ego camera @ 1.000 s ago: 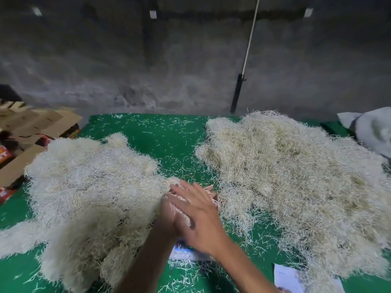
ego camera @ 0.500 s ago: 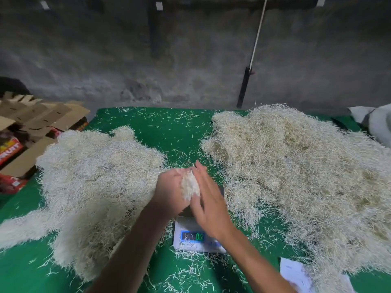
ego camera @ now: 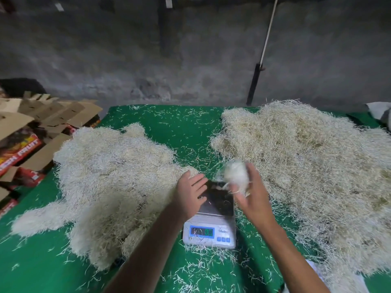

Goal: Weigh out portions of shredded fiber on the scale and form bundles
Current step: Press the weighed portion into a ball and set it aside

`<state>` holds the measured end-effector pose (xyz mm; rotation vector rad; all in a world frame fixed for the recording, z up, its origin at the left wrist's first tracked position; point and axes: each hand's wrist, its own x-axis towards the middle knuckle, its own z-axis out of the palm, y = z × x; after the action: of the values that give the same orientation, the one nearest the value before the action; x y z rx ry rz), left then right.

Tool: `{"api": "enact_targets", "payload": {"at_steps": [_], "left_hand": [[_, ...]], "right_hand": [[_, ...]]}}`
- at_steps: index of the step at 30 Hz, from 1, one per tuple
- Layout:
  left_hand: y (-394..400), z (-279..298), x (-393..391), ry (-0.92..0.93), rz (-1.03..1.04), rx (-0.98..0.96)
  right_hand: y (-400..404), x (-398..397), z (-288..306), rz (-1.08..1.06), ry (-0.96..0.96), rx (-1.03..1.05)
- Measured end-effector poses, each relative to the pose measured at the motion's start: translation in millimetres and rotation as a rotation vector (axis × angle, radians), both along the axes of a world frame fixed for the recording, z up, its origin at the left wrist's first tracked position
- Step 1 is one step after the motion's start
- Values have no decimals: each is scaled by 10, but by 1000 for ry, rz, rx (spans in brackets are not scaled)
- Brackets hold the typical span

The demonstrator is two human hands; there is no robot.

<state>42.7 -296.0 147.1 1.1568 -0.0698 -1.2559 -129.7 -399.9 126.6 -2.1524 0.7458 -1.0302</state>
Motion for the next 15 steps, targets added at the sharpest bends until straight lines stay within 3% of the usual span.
{"api": "enact_targets", "payload": {"at_steps": [2,6,7,9,12,13,15], "left_hand": [[74,-22,-4,39,27,35],[221,-135,-138,-24,43,71],[241,-161,-183,-32,53,65],[278,-216,-244,6,68,88],[293,-319,-252,77,83,86],[285,-346,-232,78,95,78],[262,-366,-215,58,107,72]], "right_hand": [[-184,41,195,-265,-414,259],[-309,390,630,-635,-817,385],[-273,505,708,-680,-815,410],[-155,771,730,-555,-640,498],[125,1019,622,-59,116,451],[144,1041,558,-27,216,464],[99,1002,424,-97,177,520]]}}
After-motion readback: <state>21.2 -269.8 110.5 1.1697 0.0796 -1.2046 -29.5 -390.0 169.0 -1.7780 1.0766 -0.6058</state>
